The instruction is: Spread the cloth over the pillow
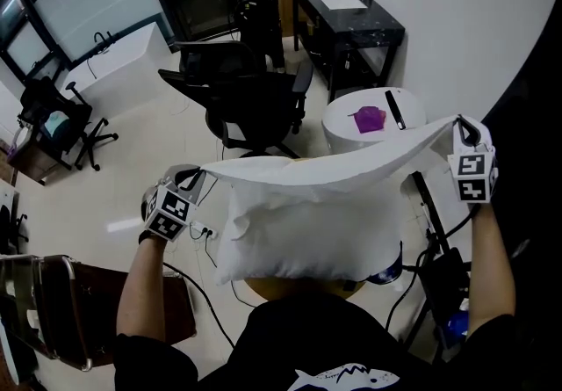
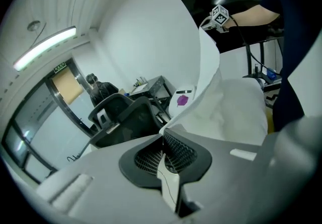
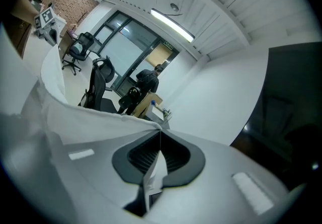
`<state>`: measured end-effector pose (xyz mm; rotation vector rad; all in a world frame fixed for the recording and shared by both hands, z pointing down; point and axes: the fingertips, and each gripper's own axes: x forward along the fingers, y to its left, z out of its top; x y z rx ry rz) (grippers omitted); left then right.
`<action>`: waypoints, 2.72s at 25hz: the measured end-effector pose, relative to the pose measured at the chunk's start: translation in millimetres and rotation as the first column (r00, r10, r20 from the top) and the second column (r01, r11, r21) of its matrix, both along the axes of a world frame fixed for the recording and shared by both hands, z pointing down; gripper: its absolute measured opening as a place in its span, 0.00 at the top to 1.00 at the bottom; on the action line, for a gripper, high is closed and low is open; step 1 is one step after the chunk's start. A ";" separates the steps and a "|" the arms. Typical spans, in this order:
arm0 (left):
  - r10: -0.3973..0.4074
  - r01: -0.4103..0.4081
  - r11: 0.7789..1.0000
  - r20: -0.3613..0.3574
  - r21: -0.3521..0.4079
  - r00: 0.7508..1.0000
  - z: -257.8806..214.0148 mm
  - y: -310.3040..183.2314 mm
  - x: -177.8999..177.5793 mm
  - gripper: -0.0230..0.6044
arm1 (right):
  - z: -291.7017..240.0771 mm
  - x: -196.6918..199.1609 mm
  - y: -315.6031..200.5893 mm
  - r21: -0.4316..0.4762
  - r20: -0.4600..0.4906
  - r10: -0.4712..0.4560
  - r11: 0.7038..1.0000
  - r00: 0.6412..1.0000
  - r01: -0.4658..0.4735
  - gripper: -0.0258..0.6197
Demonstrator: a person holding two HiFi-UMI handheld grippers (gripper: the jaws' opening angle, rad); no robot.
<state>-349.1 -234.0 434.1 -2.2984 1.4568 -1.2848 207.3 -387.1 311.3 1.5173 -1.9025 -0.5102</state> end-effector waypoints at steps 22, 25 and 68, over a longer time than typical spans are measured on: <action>-0.083 0.011 0.974 0.317 0.224 0.945 -183.7 -108.8 -80.9 0.96 | -94.6 -19.1 -42.8 0.125 -0.035 -0.003 0.992 0.999 0.008 0.94; -0.088 0.007 0.970 0.327 0.241 0.941 -191.3 -115.2 -82.0 0.96 | -99.9 -20.6 -49.5 0.130 -0.039 0.003 0.992 0.999 0.002 0.94; -0.124 0.042 0.965 0.308 0.259 0.943 -130.4 -22.1 -91.9 0.96 | -5.7 -22.2 76.9 -0.007 -0.042 -0.142 0.990 0.989 0.141 0.94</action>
